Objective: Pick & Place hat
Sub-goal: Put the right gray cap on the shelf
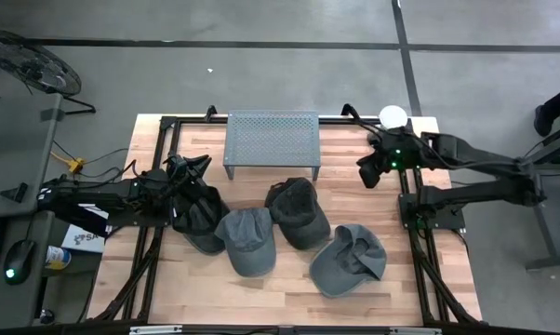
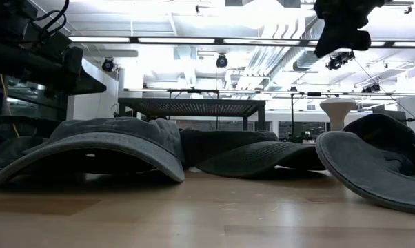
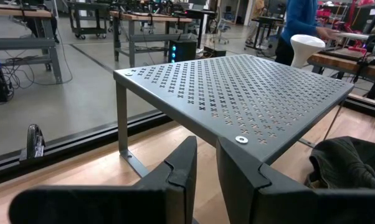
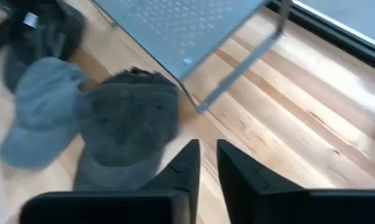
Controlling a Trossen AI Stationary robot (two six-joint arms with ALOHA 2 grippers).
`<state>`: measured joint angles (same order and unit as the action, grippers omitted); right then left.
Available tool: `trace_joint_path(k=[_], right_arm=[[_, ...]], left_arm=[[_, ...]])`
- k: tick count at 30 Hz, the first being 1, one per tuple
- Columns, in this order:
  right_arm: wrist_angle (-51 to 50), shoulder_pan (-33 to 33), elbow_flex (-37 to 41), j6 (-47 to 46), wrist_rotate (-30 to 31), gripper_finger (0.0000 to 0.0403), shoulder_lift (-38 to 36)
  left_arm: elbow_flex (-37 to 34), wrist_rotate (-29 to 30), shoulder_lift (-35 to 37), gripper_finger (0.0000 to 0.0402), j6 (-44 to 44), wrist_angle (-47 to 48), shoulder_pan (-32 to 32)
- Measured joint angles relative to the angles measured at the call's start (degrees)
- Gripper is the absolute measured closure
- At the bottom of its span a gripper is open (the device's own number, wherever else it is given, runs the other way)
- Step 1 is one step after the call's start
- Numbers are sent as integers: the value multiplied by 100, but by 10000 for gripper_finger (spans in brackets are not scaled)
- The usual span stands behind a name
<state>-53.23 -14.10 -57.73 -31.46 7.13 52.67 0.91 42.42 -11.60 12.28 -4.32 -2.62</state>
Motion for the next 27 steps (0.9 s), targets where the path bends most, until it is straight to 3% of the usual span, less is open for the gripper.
trace_joint_path(k=[5,13,20,27], right_arm=[[-406,128,-46,-401,-25,290,275],[-972,365,-46,-865,-660,222,701],[-812,706,337,-294,-1562,213,854],[69,1296,1055,234,-1784,219,847]], left_arm=[[0,1,0,341,-1,0,1],[0,1,0,341,1,0,1],[0,0,0,341,-1,0,1],[0,1,0,341,-1,0,-1]])
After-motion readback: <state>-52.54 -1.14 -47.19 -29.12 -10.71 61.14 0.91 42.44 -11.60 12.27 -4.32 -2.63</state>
